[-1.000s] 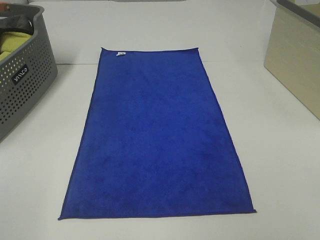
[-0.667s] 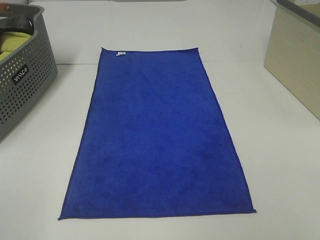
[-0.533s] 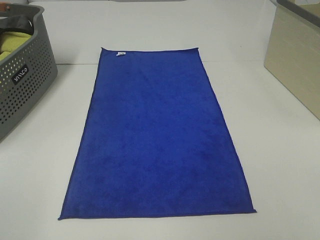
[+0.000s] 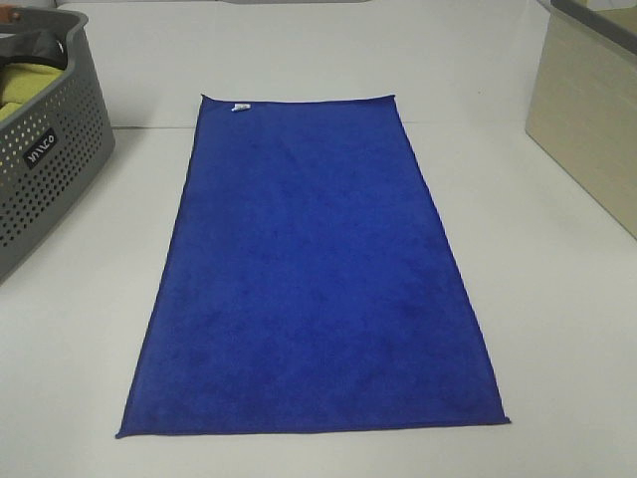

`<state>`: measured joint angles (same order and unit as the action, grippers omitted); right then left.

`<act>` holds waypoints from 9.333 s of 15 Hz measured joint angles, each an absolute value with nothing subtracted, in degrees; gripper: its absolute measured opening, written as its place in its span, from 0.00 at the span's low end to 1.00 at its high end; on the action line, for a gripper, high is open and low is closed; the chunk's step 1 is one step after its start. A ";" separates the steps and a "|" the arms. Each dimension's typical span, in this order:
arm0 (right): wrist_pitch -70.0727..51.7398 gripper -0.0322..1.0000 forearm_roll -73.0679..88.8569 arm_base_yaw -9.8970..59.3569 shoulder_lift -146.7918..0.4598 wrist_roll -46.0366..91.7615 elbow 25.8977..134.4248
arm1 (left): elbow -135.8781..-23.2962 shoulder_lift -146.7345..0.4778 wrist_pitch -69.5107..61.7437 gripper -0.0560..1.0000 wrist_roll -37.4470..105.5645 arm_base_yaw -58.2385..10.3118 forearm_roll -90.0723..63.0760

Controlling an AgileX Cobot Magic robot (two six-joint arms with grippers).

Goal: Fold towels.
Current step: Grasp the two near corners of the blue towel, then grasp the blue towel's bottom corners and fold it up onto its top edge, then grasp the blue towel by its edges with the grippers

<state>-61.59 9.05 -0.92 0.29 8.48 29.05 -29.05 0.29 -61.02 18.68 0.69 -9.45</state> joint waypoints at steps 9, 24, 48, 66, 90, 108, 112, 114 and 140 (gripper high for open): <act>-61.59 0.79 9.05 -0.92 0.29 8.48 29.05 | -29.05 0.29 -61.02 0.67 18.68 0.69 -9.45; -61.59 0.79 9.05 -0.92 0.29 8.48 29.05 | -29.05 0.29 -61.02 0.67 18.68 0.69 -9.45; -57.87 0.76 19.88 -0.92 -36.27 1.32 30.83 | -30.42 -31.68 -48.13 0.67 6.19 0.69 -29.11; -33.12 0.76 52.48 -0.92 -93.22 40.51 31.28 | -30.60 -99.29 -32.54 0.67 54.66 0.69 -69.21; -32.26 0.03 59.36 6.59 -106.17 40.34 39.02 | -39.59 -110.81 -35.58 0.05 61.08 -9.51 -76.20; -39.13 0.03 49.79 6.59 -83.48 29.39 33.52 | -26.53 -78.44 -34.95 0.05 39.82 -9.51 -60.79; -43.20 0.03 43.95 6.59 -96.72 25.15 56.04 | -41.20 -87.66 -30.19 0.05 34.15 -9.51 -55.06; -44.58 0.03 42.91 6.59 -101.93 24.18 63.20 | -46.75 -92.65 -29.62 0.05 33.00 -9.00 -54.26; -52.08 0.83 31.74 6.59 -150.97 14.67 137.28 | -96.72 -133.10 -18.74 0.65 33.86 -5.39 -52.43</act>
<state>-52.08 31.74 6.59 -150.97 14.67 137.28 -96.72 -133.10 -18.74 33.86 -5.39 -52.43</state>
